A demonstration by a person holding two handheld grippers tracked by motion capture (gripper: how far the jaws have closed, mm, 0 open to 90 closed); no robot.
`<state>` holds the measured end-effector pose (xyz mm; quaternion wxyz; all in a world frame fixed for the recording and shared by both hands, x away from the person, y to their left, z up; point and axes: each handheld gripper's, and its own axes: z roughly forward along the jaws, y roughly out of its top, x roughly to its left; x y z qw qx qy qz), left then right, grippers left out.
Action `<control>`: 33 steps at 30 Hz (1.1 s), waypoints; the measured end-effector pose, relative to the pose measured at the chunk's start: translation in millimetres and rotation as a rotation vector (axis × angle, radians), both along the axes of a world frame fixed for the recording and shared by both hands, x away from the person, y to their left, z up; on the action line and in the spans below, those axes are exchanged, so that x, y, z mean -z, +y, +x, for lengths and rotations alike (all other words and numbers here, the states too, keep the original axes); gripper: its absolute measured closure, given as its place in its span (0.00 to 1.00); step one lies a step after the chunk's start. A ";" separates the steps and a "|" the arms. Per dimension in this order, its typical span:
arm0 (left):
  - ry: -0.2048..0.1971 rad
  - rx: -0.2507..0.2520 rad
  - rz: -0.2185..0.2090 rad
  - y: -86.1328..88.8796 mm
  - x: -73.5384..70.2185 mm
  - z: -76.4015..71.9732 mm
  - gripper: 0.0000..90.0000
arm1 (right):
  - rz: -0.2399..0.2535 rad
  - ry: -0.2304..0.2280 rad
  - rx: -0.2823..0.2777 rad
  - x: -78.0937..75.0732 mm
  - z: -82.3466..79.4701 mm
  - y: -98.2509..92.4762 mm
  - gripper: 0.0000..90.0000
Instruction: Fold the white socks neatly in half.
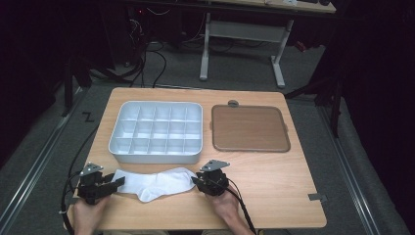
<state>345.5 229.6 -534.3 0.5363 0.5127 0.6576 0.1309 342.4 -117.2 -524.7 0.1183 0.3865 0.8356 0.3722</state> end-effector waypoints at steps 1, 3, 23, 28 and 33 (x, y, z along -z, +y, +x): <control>0.000 0.001 0.003 -0.4 0.0 -0.3 0.61 | -0.002 0.002 -0.003 0.6 0.1 0.2 0.84; 0.001 0.004 0.004 -1.0 0.0 -0.6 0.64 | -0.011 0.009 -0.008 1.5 0.2 0.7 0.87; -0.017 0.078 -0.010 -26.6 -1.4 -4.6 0.86 | -0.033 -0.005 0.025 0.0 -11.4 -25.4 0.95; -0.024 0.100 -0.020 -39.8 -1.1 -4.8 0.86 | -0.037 -0.008 0.052 0.0 -15.3 -40.5 0.95; -0.026 0.131 -0.010 -57.3 -1.7 -5.4 0.86 | -0.040 -0.004 0.085 -0.4 -17.7 -56.5 0.95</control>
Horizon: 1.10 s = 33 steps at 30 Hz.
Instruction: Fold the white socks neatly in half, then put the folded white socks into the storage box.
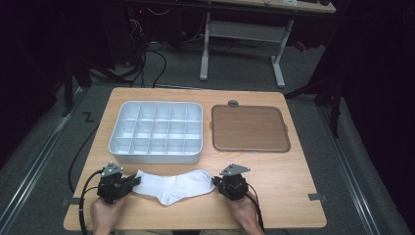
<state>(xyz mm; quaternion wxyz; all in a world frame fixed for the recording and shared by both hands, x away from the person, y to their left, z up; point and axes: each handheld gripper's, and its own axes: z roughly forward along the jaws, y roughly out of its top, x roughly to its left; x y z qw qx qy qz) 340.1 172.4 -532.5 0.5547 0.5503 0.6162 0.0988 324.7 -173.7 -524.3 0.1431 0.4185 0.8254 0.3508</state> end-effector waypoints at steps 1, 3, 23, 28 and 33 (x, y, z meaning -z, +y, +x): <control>-0.001 0.005 0.000 -3.8 -0.2 0.0 0.86 | 0.002 0.000 0.008 0.0 -0.4 -3.3 0.95; -0.003 0.020 0.008 -10.7 -0.4 0.5 0.86 | 0.003 0.001 0.026 0.0 -1.5 -9.5 0.95; -0.008 0.097 -0.019 -62.5 0.2 10.2 0.87 | 0.006 -0.009 0.141 -1.5 -7.2 -62.9 0.95; -0.012 0.106 -0.024 -70.9 0.6 9.9 0.87 | 0.004 -0.022 0.154 -3.6 -8.6 -69.7 0.95; -0.011 0.133 0.002 -83.1 -1.6 11.7 0.87 | -0.001 -0.021 0.181 -4.5 -10.8 -81.9 0.95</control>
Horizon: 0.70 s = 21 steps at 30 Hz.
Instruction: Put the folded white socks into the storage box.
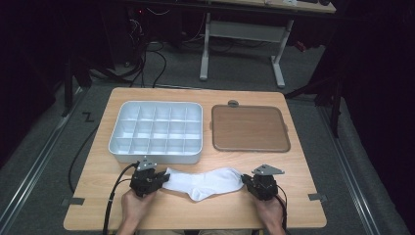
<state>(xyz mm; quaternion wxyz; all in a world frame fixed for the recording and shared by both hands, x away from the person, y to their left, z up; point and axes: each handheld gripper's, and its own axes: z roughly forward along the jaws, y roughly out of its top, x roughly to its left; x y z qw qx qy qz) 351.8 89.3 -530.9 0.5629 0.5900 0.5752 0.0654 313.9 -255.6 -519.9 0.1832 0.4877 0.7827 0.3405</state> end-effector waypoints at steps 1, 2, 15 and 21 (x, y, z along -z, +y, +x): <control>-0.002 0.003 0.006 -2.3 0.0 0.0 0.87 | 0.001 -0.001 0.006 0.3 0.1 -1.7 0.95; -0.004 0.008 0.010 -4.1 0.0 0.1 0.87 | 0.005 -0.001 0.015 0.5 -0.1 -3.3 0.95; -0.020 -0.041 0.012 -4.2 -3.1 1.4 0.56 | -0.008 0.016 0.044 1.9 4.2 -8.9 0.80; -0.008 -0.072 -0.031 7.4 -12.0 0.0 0.43 | 0.016 -0.029 0.057 -12.1 0.9 -5.0 0.72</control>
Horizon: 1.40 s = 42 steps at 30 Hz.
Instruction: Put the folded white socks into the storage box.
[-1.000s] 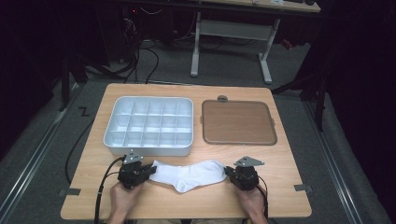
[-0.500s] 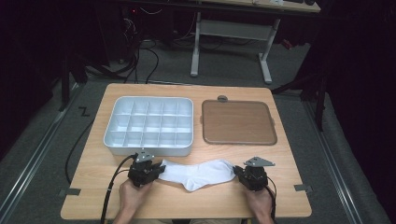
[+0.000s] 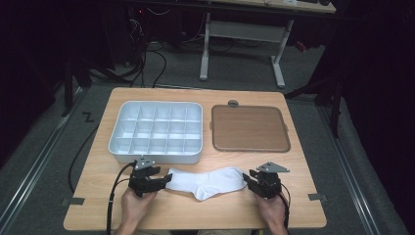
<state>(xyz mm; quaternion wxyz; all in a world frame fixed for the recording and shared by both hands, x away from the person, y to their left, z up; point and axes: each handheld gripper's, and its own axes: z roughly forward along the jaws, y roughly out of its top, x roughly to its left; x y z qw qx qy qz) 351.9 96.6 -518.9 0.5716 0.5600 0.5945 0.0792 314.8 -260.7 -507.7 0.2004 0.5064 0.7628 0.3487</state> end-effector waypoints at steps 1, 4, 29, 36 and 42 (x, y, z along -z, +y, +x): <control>0.003 -0.001 0.003 0.5 -0.3 -0.3 0.42 | -0.002 -0.015 -0.007 -3.7 -0.8 2.0 0.72; 0.018 0.004 0.012 -0.1 -0.1 -1.3 0.40 | 0.009 -0.040 -0.034 -14.6 -4.3 12.6 0.74; 0.034 -0.011 0.177 -27.8 13.3 -7.9 0.53 | 0.009 0.035 -0.322 9.0 1.6 114.4 0.88; 0.026 0.000 0.155 -31.5 13.5 -10.8 0.70 | -0.018 0.035 -0.320 19.3 0.1 115.1 0.89; 0.016 -0.004 0.094 -29.1 15.5 -13.0 0.82 | -0.039 0.021 -0.320 19.6 -2.0 117.1 0.89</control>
